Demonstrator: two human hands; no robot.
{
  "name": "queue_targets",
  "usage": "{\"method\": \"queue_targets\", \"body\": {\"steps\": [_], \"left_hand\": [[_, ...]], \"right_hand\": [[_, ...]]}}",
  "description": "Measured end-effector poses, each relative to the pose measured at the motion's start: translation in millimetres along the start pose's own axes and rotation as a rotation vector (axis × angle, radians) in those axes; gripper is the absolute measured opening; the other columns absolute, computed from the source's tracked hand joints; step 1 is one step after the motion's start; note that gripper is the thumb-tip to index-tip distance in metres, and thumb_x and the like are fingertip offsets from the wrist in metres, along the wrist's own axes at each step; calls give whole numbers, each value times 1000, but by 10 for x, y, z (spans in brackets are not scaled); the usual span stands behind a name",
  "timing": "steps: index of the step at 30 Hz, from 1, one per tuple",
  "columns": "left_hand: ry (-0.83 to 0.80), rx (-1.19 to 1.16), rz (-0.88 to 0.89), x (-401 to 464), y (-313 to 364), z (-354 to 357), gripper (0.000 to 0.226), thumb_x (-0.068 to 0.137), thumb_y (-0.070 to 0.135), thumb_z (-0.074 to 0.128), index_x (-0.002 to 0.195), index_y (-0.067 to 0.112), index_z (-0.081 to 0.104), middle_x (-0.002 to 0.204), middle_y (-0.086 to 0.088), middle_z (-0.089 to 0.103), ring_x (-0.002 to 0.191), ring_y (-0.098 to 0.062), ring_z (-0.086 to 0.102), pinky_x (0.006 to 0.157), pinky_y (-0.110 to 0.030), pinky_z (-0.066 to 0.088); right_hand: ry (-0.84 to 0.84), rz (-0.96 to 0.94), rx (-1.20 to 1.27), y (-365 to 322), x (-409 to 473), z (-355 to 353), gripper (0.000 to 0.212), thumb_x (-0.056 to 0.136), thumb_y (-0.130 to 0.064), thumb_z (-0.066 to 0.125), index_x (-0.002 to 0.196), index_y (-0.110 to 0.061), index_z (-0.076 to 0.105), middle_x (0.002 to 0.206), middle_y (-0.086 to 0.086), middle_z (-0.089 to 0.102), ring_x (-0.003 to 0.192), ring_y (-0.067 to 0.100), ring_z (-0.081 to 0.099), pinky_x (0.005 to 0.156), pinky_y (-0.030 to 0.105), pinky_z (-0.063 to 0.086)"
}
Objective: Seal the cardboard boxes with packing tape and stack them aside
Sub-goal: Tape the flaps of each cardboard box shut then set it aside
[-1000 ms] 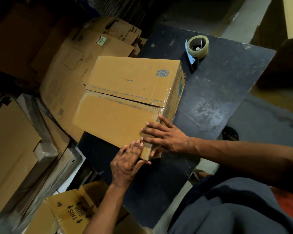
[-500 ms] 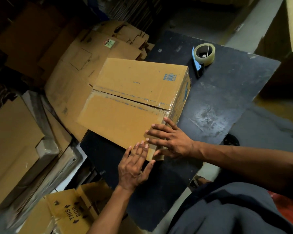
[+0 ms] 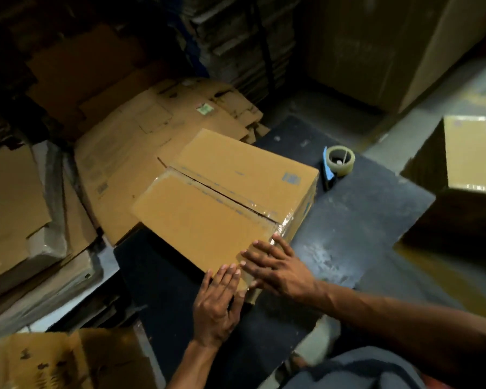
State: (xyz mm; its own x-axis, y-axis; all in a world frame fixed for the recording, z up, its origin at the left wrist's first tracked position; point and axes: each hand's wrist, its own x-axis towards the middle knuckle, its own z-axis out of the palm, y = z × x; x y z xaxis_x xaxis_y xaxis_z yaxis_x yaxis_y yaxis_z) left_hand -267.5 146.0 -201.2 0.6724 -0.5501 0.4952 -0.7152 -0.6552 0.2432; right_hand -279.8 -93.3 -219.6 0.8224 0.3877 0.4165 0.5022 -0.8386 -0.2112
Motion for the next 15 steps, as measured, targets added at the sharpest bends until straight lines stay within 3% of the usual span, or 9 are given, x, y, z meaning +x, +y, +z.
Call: {"method": "queue_targets", "body": {"steps": [4, 6, 7, 11, 15], "left_hand": [[200, -138, -339, 293, 98, -67, 29, 101, 29, 61, 111, 10, 81, 119, -2, 76, 110, -14, 72, 89, -37, 60], [308, -184, -585, 532, 106, -158, 21, 98, 24, 70, 109, 9, 81, 114, -4, 78, 101, -15, 75, 82, -26, 59], [343, -218, -716, 663, 91, -217, 20, 98, 23, 72, 111, 10, 80, 115, -5, 77, 102, -16, 74, 82, -23, 57], [373, -337, -1111, 1138, -99, -396, 33, 98, 31, 69, 129, 19, 72, 137, -3, 68, 124, -23, 65, 95, -35, 55], [358, -415, -1363, 1426, -398, -451, 58, 96, 40, 69, 149, 24, 52, 152, -3, 53, 134, -25, 55, 105, -41, 50]], "right_hand": [[-76, -21, 51, 122, 229, -293, 40, 109, -50, 41, 143, -35, 56, 152, -9, 53, 140, 26, 49, 108, 56, 41], [-108, 24, 89, 263, 484, -444, 39, 108, -48, 39, 139, -35, 59, 148, -9, 57, 137, 25, 51, 105, 51, 42], [-123, 54, 99, 351, 645, -504, 40, 107, -48, 40, 137, -34, 61, 145, -9, 59, 135, 24, 52, 103, 49, 42], [-125, 198, 96, 724, 1391, -703, 40, 104, -53, 47, 129, -32, 69, 138, -9, 65, 132, 23, 53, 101, 47, 45], [-245, 360, 127, 1210, 2001, -787, 46, 101, -54, 53, 141, -32, 59, 150, -2, 55, 140, 26, 43, 109, 52, 42]]}}
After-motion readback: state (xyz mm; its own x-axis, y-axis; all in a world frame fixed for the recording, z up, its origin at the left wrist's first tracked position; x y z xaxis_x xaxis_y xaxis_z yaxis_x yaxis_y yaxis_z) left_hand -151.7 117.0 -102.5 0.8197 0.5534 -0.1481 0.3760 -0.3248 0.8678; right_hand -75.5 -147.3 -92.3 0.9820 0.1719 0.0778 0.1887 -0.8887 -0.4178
